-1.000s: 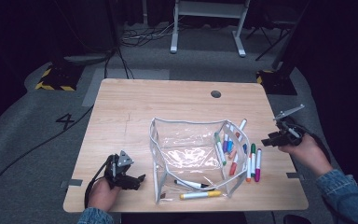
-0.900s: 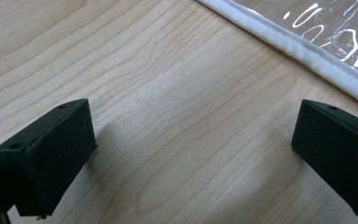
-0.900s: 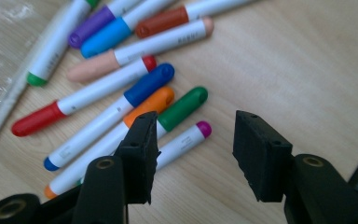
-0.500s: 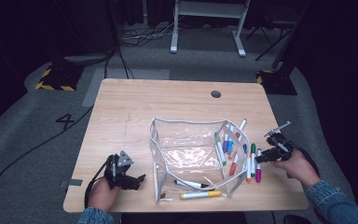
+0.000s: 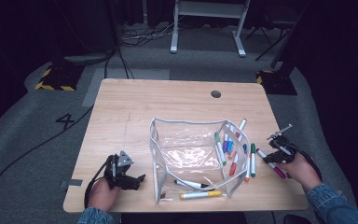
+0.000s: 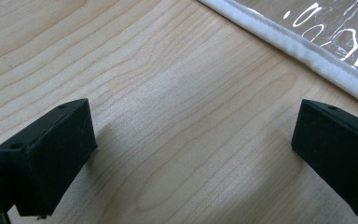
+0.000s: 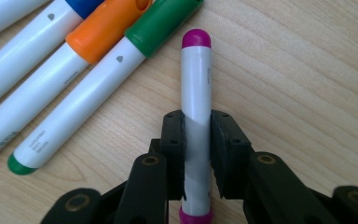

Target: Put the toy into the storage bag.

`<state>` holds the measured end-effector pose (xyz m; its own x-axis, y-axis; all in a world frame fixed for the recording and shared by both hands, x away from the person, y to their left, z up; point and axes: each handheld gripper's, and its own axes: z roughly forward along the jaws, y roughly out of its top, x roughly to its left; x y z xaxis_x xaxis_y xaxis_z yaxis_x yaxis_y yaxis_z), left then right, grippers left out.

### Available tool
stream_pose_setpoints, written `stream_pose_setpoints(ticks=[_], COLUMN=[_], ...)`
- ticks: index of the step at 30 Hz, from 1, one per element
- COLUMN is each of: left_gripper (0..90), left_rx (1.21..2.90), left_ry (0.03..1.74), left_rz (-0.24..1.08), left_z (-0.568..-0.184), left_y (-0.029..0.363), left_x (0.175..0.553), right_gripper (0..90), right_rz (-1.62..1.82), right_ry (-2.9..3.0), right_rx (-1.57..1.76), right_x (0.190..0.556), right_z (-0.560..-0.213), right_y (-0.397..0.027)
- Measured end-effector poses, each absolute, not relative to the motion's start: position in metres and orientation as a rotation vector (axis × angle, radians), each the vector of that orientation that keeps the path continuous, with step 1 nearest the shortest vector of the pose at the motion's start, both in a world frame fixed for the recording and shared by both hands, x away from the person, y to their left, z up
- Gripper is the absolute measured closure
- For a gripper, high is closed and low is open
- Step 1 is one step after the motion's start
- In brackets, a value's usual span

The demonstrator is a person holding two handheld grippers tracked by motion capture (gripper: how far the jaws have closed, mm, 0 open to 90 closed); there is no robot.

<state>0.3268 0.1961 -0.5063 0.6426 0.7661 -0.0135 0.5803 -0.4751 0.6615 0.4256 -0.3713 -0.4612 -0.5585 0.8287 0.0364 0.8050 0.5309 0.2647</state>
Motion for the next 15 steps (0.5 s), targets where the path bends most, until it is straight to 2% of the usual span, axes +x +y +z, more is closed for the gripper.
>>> stream_pose_setpoints(ticks=[15], left_gripper=[0.0], left_rx=[2.222], left_ry=[1.043], left_rz=[0.378], left_z=[-0.506], left_y=[0.196], left_x=[0.327], right_gripper=[76.7], right_rz=[0.578], right_ry=[2.694], right_rx=[1.36], right_x=[0.42], right_z=[-0.411], right_y=[-0.371])
